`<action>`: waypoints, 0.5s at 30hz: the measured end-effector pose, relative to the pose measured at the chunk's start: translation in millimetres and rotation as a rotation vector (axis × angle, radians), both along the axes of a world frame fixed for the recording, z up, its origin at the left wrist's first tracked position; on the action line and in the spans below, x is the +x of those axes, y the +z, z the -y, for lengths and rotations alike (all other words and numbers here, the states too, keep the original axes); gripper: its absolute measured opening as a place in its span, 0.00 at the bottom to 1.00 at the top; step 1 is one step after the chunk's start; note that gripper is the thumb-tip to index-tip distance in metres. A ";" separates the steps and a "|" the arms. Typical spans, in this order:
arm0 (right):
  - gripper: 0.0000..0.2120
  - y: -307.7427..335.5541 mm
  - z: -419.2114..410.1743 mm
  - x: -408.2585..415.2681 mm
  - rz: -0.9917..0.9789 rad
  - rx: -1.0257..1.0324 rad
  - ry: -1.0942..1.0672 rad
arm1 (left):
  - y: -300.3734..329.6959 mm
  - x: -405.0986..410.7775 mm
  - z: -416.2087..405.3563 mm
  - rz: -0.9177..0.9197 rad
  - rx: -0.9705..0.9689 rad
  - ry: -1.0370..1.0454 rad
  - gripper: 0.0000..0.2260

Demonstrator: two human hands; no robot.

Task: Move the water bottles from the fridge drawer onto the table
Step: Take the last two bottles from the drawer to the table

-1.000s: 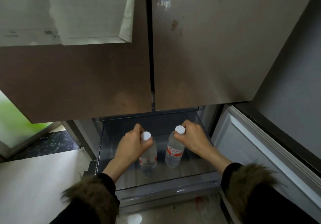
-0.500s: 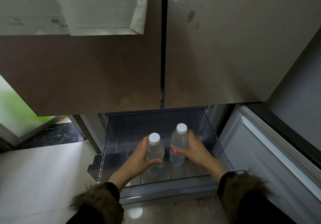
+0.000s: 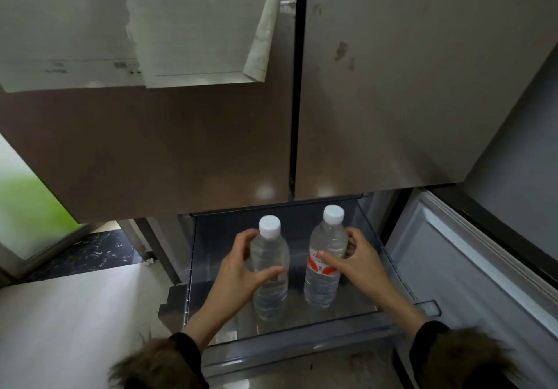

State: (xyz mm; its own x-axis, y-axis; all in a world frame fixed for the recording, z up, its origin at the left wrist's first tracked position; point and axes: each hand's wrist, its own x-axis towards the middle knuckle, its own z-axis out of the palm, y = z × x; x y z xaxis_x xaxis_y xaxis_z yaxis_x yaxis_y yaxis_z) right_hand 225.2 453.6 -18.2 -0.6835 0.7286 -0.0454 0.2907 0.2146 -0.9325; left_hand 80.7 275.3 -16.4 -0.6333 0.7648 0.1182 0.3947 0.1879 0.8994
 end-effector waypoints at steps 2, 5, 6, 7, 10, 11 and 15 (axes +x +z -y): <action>0.24 20.1 9.1 4.3 -0.148 -0.040 -0.032 | 18.9 5.4 3.5 0.026 0.118 0.020 0.27; 0.22 56.1 22.3 6.4 -0.368 -0.084 -0.063 | 50.6 12.8 4.8 0.068 0.289 0.069 0.24; 0.20 67.7 25.5 6.4 -0.434 -0.097 -0.070 | 61.9 14.9 4.6 0.085 0.331 0.089 0.23; 0.20 77.9 28.5 6.1 -0.481 -0.115 -0.068 | 72.4 16.2 4.4 0.106 0.363 0.106 0.22; 0.19 97.3 36.6 5.0 -0.526 -0.182 -0.028 | 96.6 21.3 10.6 0.155 0.399 0.168 0.26; 0.21 100.4 39.8 4.8 -0.512 -0.189 -0.006 | 101.0 23.1 15.6 0.170 0.390 0.195 0.27; 0.13 95.4 60.5 6.5 -0.391 -0.161 0.127 | 102.2 36.7 45.9 0.221 0.287 0.331 0.30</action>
State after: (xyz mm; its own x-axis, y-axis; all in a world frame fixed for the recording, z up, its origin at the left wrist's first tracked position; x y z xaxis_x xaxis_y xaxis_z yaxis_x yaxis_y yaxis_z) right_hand 231.7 393.1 77.2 -0.7553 0.6427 0.1283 -0.1097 0.0690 -0.9916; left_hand 117.4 229.5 85.8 -0.8708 0.4741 0.1297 0.1491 0.0032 0.9888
